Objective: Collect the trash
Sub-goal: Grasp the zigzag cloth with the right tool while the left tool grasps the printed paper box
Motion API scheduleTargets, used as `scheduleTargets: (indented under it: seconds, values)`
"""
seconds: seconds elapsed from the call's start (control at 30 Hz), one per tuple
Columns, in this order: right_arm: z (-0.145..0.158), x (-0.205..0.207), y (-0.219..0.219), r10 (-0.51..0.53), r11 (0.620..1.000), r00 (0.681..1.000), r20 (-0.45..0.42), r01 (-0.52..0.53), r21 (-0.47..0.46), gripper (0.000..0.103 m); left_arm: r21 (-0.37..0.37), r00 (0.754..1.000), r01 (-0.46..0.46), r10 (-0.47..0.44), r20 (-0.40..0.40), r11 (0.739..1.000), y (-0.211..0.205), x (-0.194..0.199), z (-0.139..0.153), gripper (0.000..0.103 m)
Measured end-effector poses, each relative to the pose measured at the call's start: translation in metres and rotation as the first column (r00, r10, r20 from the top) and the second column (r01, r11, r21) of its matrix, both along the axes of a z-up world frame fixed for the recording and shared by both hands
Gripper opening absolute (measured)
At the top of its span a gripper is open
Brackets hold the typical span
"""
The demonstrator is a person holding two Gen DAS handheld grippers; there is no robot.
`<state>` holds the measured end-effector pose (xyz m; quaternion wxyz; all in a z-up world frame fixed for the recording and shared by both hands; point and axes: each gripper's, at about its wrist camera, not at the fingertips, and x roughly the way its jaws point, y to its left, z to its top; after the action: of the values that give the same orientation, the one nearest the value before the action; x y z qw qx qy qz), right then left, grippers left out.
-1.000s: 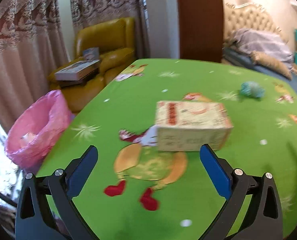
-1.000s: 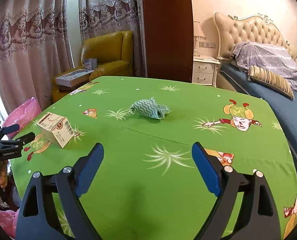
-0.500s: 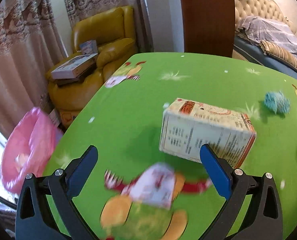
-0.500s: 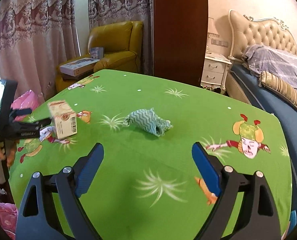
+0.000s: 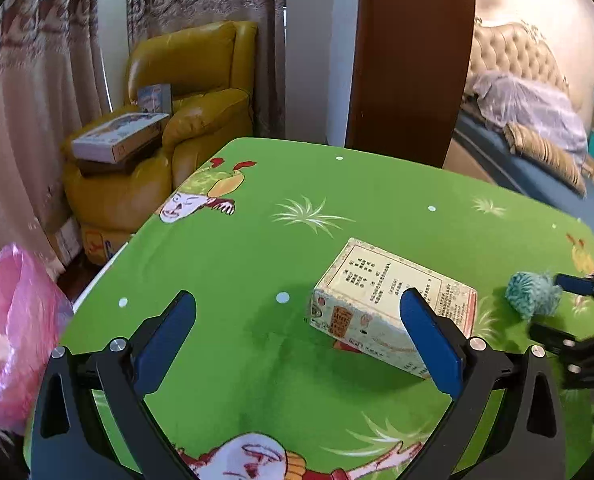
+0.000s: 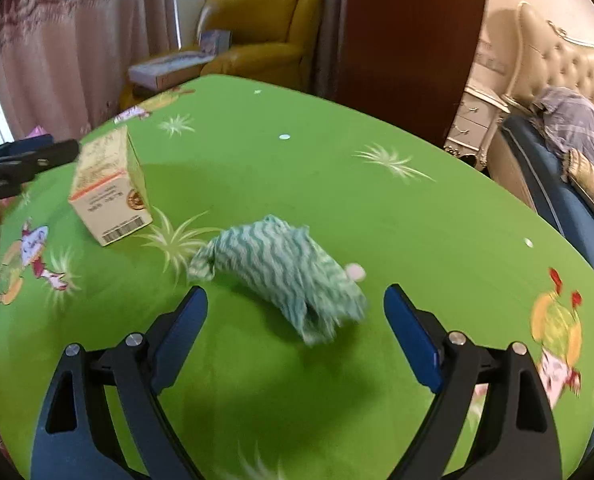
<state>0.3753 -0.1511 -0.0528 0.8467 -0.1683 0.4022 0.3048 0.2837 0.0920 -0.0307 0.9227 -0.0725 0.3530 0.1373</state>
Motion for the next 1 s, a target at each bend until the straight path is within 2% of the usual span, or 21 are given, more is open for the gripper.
scheduleTargets:
  seconds: [0.17, 0.23, 0.3, 0.37, 0.53, 0.63, 0.8, 1.0]
  values:
    - [-0.007, 0.004, 0.015, 0.05, 0.999, 0.998, -0.026, -0.05, -0.013, 0.083, -0.077, 1.0, -0.012, 0.013, 0.021, 0.997, 0.001, -0.015, 0.002, 0.096]
    - [-0.007, 0.003, 0.012, 0.063, 0.998, 0.997, -0.035, -0.062, 0.014, 0.069, -0.1, 0.999, -0.009, 0.013, 0.039, 0.995, -0.005, -0.019, 0.005, 0.096]
    - [-0.002, 0.001, 0.006, 0.06, 0.998, 0.998, -0.022, -0.059, 0.018, 0.034, -0.116, 0.999, 0.008, -0.002, 0.052, 0.993, -0.013, -0.022, 0.007, 0.096]
    - [0.004, 0.001, -0.006, 0.048, 0.998, 0.999, -0.013, -0.047, 0.038, 0.026, -0.129, 0.998, 0.037, -0.03, 0.051, 0.991, -0.025, -0.02, 0.006, 0.096]
    - [0.02, -0.012, -0.053, -0.033, 0.996, 0.998, 0.048, 0.029, 0.08, 0.024, -0.113, 0.998, 0.054, -0.051, 0.036, 0.992, -0.051, -0.012, -0.001, 0.096]
    - [0.023, -0.015, -0.079, -0.089, 0.991, 0.995, 0.052, 0.084, 0.103, 0.024, -0.162, 0.999, 0.045, -0.047, -0.01, 0.986, -0.058, -0.002, -0.012, 0.096]
    - [0.014, -0.017, -0.1, -0.116, 0.983, 0.993, 0.02, 0.112, 0.142, 0.024, -0.208, 0.999, -0.029, 0.022, -0.038, 0.978, -0.067, 0.019, -0.026, 0.096]
    - [0.01, -0.012, -0.104, -0.114, 0.972, 0.993, -0.011, 0.114, 0.207, 0.024, -0.201, 0.985, -0.161, 0.146, -0.089, 0.966, -0.065, 0.052, -0.034, 0.096]
